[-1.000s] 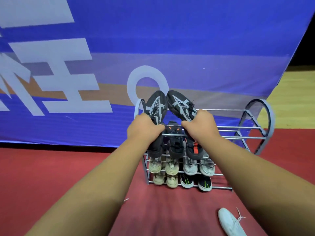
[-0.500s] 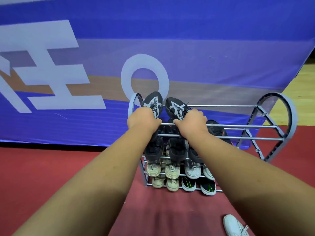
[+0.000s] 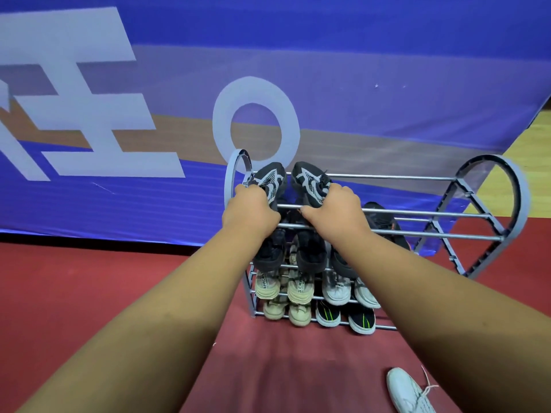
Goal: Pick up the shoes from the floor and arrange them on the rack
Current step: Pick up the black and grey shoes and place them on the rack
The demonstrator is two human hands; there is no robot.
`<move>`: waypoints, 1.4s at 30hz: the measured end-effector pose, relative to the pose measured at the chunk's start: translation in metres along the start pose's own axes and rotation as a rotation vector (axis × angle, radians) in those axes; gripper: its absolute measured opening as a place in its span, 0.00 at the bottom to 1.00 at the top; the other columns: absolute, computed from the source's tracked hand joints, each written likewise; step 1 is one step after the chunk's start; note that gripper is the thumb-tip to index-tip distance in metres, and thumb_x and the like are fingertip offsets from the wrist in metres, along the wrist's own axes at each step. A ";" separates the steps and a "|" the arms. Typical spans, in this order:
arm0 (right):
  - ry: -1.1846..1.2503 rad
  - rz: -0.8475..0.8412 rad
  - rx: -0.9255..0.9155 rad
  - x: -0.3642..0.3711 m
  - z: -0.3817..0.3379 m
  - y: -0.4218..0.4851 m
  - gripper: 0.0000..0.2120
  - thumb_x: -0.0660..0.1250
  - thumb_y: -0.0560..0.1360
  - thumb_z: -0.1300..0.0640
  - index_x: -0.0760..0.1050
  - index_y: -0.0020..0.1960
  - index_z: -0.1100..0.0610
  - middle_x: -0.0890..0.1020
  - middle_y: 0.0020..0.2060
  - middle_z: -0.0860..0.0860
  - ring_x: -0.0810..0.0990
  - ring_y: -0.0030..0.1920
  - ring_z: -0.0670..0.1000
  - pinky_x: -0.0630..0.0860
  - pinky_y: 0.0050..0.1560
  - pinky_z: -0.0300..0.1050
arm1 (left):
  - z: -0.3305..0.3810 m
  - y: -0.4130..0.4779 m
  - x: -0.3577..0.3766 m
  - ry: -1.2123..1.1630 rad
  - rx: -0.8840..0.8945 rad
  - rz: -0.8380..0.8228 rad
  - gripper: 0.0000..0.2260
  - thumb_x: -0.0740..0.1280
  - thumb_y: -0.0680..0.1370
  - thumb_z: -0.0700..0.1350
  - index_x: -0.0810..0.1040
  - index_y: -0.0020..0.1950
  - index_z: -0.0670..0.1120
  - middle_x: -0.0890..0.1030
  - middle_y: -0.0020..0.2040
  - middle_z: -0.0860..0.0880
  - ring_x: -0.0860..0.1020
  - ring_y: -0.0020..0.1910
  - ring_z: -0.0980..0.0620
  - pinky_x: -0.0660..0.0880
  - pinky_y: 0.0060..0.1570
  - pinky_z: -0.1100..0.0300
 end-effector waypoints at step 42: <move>0.046 -0.358 -0.244 0.084 -0.036 -0.149 0.04 0.67 0.76 0.56 0.81 0.45 0.52 0.79 0.51 0.52 0.79 0.51 0.53 0.72 0.53 0.44 | -0.166 -0.105 0.008 0.109 -0.087 -0.535 0.14 0.66 0.79 0.47 0.82 0.50 0.37 0.86 0.45 0.40 0.85 0.46 0.38 0.83 0.44 0.51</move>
Point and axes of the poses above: each hand's wrist, its own y-axis towards the middle knuckle, its own x-axis out of the palm, z = x × y, the point moved 3 cm from there along y, towards the middle knuckle
